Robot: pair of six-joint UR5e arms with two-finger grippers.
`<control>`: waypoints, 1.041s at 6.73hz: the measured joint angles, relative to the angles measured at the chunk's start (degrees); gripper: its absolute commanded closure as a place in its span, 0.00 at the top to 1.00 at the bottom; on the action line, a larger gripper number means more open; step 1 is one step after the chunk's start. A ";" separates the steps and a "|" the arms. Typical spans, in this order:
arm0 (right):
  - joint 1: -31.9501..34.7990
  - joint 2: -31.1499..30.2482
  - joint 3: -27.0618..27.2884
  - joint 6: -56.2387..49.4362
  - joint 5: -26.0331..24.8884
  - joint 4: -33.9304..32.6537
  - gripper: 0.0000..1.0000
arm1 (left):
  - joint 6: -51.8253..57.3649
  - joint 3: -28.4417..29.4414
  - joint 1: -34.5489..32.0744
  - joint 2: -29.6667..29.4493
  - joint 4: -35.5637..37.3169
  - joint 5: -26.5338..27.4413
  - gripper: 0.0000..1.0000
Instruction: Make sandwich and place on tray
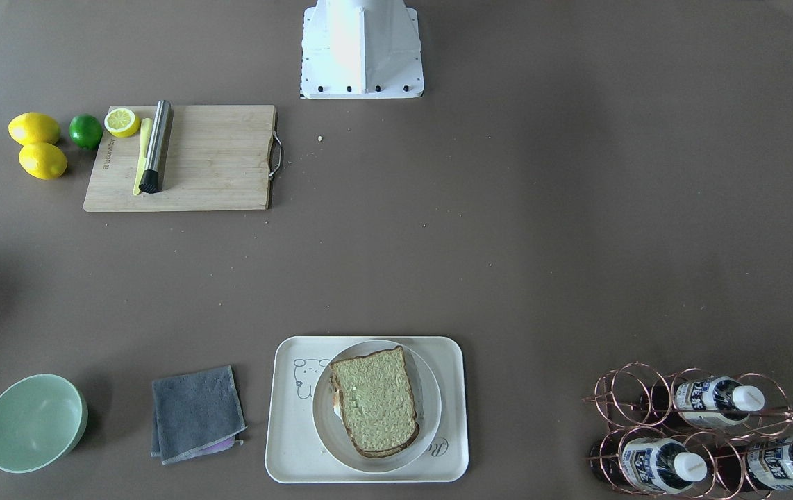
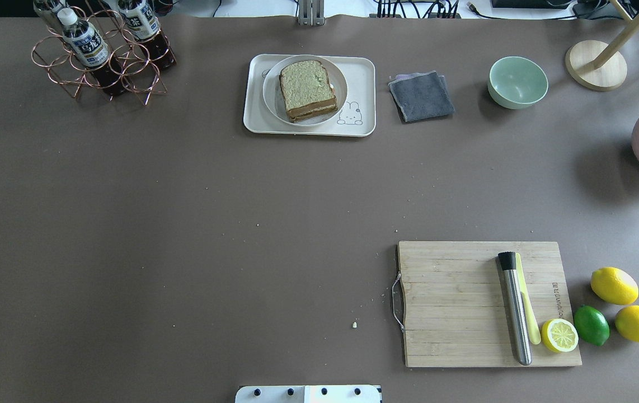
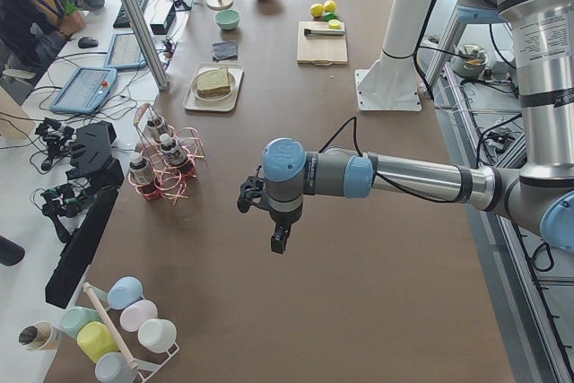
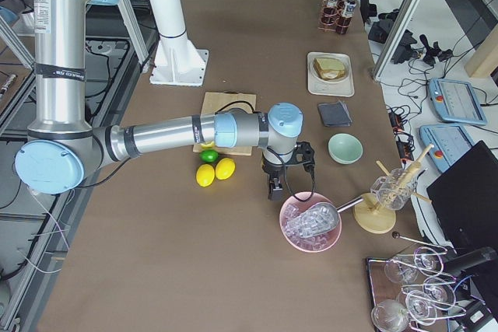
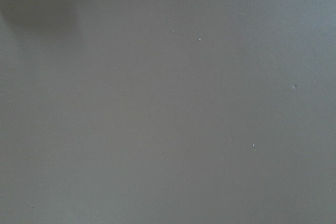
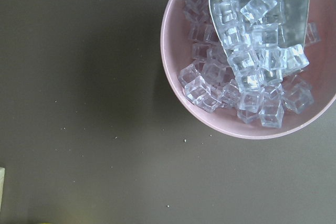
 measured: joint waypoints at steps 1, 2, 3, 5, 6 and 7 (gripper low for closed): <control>0.13 -0.25 0.00 0.00 -0.20 0.00 1.00 | 0.01 0.18 0.03 -0.15 0.01 0.01 0.97; 0.50 -0.51 -0.03 -0.04 -0.31 0.02 1.00 | 0.01 0.37 0.03 -0.35 -0.02 0.09 0.97; 1.03 -0.77 0.08 -0.14 -0.33 0.08 1.00 | -0.03 0.23 0.03 -0.43 -0.04 0.13 0.97; 1.49 -1.21 0.29 -0.31 -0.35 0.16 1.00 | 0.09 0.27 0.02 -0.30 -0.05 0.20 0.97; 1.51 -1.45 0.10 -0.68 -0.43 0.17 1.00 | 0.24 0.71 -0.02 -0.12 -0.03 0.18 0.97; 1.62 -2.10 -0.05 -1.82 -0.52 0.17 1.00 | 0.36 1.06 -0.15 0.09 0.03 0.09 0.97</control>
